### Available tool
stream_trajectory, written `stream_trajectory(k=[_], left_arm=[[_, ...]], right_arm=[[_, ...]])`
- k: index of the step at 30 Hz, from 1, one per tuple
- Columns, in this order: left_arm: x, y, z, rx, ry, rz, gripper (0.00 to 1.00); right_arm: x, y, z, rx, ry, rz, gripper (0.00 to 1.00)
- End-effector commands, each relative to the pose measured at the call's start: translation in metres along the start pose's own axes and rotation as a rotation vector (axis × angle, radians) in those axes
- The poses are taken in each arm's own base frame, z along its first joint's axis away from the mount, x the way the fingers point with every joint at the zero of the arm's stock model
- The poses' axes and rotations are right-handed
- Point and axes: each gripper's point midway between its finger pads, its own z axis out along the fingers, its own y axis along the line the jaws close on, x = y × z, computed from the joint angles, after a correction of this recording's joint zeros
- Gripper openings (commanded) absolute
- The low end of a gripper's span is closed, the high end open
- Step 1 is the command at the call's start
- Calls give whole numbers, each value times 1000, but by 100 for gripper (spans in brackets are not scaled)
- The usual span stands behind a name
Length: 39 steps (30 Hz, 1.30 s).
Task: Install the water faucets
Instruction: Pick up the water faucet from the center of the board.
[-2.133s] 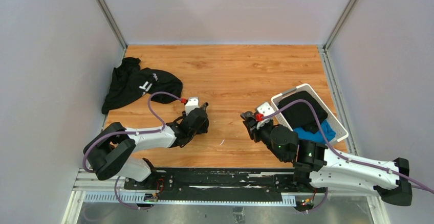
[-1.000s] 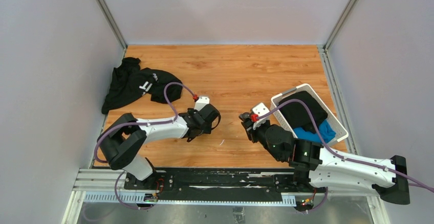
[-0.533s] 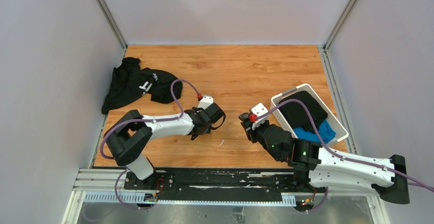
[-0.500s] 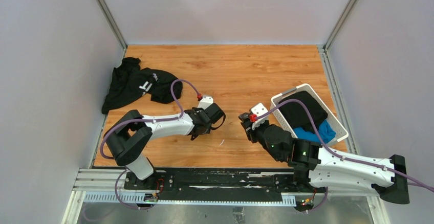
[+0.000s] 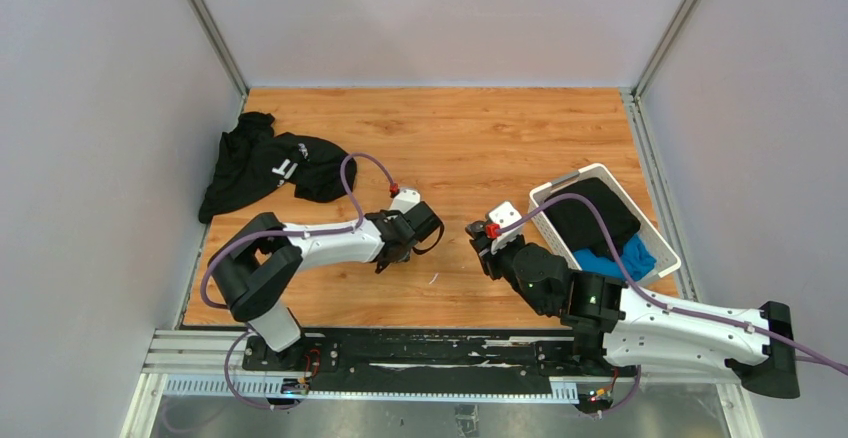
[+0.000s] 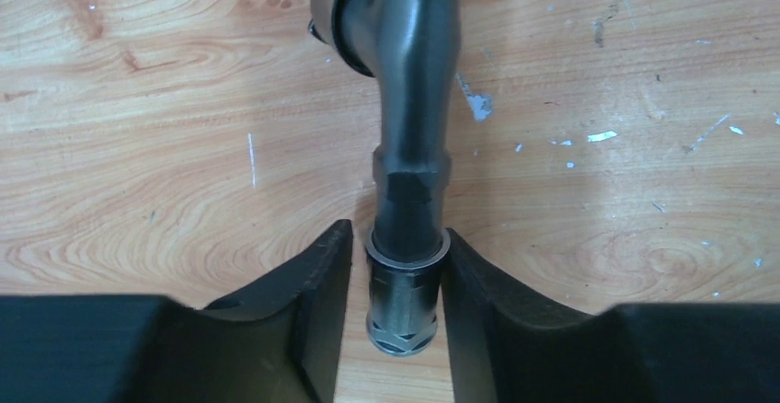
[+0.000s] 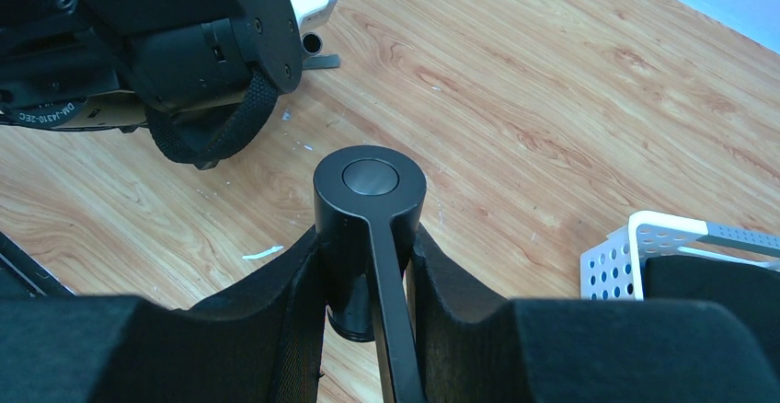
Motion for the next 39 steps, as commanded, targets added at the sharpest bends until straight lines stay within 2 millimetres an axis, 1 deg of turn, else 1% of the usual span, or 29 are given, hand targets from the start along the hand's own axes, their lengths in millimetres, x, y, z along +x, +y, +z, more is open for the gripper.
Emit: stream_trajectory(k=[1,3,4,6,7,8,10,11,13,16,18,19,20,23,25,27,28,30,33,36,39], left_arm=[[13,2,5,-31,42,63,40],[15,1,5,-28,50,69,33],[16,1,6,-28,54,72,27],[16,0,6,-28,60,74,12],[15,0,5,-29,61,74,1],[13,0,3,-27,58,69,0],[4,0,-6,-11,39,47,0],[-4,-1,-13,8,24,27,0],[-28,-4,-36,70,-33,-34,0],[-70,-4,-79,210,-142,-172,0],[-97,2,-109,328,-218,-300,0],[-113,10,-128,393,-280,-373,0],[-125,17,-144,443,-333,-447,0],[-150,36,-180,559,-479,-602,0],[-159,47,-195,597,-530,-667,0],[-163,51,-204,625,-550,-708,0],[-164,51,-208,645,-554,-730,0],[-166,49,-212,694,-549,-762,0],[-168,42,-219,780,-527,-804,0],[-170,37,-223,839,-512,-842,0],[-172,38,-230,896,-522,-909,0]], right_arm=[[-18,1,-1,4,-53,52,0],[-18,1,-1,5,-52,54,0],[-18,1,-2,5,-52,53,0],[-18,1,-1,6,-53,53,0],[-18,2,-1,3,-52,52,0],[-19,1,-1,3,-53,52,0],[-20,2,-1,0,-51,50,0],[-20,2,-2,-4,-52,47,0],[-22,4,-2,-17,-56,42,0],[-26,7,-5,-52,-84,36,0],[-33,10,-6,-74,-131,42,0],[-36,10,-6,-76,-152,47,0],[-40,11,-7,-85,-177,50,0],[-54,22,-8,-139,-240,22,0],[-63,30,-6,-169,-272,20,0],[-73,35,-3,-173,-313,30,0],[-79,44,-3,-219,-337,12,0],[-86,58,-2,-275,-367,-47,0],[-97,70,1,-308,-397,-63,0],[-110,84,-3,-382,-412,-50,0],[-123,92,-5,-405,-493,-18,0]])
